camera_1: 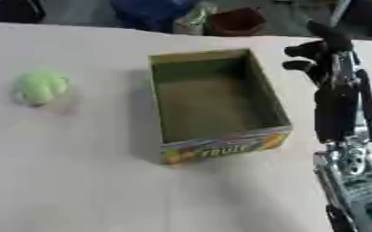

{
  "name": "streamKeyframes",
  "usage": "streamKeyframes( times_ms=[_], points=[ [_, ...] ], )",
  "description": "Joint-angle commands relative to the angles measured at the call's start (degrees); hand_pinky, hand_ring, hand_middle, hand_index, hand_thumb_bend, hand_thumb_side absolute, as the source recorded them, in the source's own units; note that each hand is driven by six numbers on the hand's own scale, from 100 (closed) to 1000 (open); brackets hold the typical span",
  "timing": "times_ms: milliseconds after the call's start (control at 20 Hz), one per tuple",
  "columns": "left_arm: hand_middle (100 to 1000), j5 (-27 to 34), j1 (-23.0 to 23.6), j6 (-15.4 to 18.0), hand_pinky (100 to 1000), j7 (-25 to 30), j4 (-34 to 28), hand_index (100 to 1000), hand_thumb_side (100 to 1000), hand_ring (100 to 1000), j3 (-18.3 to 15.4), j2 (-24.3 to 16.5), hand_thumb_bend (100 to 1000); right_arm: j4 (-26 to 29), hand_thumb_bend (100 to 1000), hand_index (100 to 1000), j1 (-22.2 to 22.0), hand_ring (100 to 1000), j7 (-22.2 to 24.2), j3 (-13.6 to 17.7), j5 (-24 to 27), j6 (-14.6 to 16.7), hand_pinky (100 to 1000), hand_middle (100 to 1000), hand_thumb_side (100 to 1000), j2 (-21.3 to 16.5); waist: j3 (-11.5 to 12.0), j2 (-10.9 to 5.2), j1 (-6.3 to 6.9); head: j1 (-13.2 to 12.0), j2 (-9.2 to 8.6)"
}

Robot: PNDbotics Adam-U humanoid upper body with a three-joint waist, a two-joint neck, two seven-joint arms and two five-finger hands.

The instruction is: Pick up objects on the table and place them in the box.

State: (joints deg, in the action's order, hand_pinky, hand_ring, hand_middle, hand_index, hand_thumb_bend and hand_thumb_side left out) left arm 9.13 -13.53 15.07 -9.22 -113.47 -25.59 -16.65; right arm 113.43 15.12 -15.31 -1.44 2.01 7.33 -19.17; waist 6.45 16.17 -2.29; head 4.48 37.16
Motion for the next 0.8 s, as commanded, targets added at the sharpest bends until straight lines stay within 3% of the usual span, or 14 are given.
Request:
streamKeyframes(
  times_ms=[50,250,450,800],
  points=[
    [522,0.26,-0.11,0.19,551,-0.01,-1.13,675,788,542,-0.17,-1.78,100,1.16,100,857,0.69,704,0.29,0.07,-0.21,0.16,631,547,1000,-1.52,0.0,-1.24,0.27,-0.1,-0.44],
    [524,-0.04,0.03,0.3,550,-0.25,-1.13,677,780,543,-0.18,-2.48,100,1.16,100,857,0.75,704,0.32,0.12,-0.08,0.24,631,547,1000,-1.69,-0.15,-1.54,0.37,-0.13,-0.58],
    [536,-4.25,0.28,0.7,548,-2.18,-1.13,693,741,548,-0.28,-5.36,100,1.16,100,857,0.64,705,0.32,0.15,-0.09,0.23,632,547,1000,-1.83,-0.21,-1.65,0.5,0.08,0.09],
    [596,-22.86,-0.94,0.46,545,-6.79,2.11,770,650,573,1.57,-15.31,100,1.16,100,856,0.55,705,0.48,0.16,-0.18,0.23,632,548,1000,-1.99,-0.37,-2.01,0.7,-0.03,0.97]
  ],
)
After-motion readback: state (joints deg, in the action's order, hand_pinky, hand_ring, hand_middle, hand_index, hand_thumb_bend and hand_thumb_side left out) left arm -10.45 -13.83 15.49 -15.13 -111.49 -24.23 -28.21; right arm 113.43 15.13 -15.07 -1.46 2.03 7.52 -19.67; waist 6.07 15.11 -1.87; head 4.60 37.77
